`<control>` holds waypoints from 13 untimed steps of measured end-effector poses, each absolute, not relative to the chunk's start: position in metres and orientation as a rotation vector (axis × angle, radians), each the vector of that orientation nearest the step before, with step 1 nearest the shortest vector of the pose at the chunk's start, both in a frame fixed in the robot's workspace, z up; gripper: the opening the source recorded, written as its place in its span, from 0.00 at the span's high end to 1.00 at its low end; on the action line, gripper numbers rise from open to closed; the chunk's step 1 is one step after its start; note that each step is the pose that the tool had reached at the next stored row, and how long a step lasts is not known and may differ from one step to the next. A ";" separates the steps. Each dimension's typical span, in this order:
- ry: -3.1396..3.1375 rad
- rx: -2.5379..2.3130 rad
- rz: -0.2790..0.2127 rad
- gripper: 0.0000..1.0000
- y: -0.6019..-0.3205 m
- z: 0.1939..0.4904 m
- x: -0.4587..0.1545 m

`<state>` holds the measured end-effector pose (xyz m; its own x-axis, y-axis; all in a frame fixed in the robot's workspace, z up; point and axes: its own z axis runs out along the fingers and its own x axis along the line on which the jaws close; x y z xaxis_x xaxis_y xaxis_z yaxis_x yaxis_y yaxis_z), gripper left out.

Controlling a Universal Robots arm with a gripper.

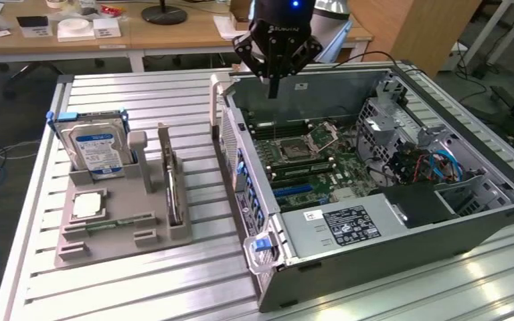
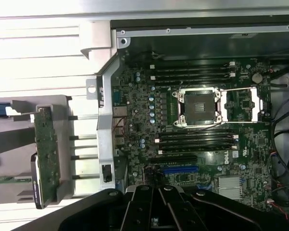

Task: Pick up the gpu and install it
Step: 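Reach for the gpu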

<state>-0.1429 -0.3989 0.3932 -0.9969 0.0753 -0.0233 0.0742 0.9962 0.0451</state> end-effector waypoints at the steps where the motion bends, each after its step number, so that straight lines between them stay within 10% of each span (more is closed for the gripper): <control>1: 3.114 0.117 0.069 0.89 -0.399 0.393 -0.144; 13: 3.114 0.117 0.069 0.89 -0.399 0.393 -0.159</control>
<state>-0.1590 -0.3989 0.3932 -0.9969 0.0754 -0.0233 0.0742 0.9962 0.0451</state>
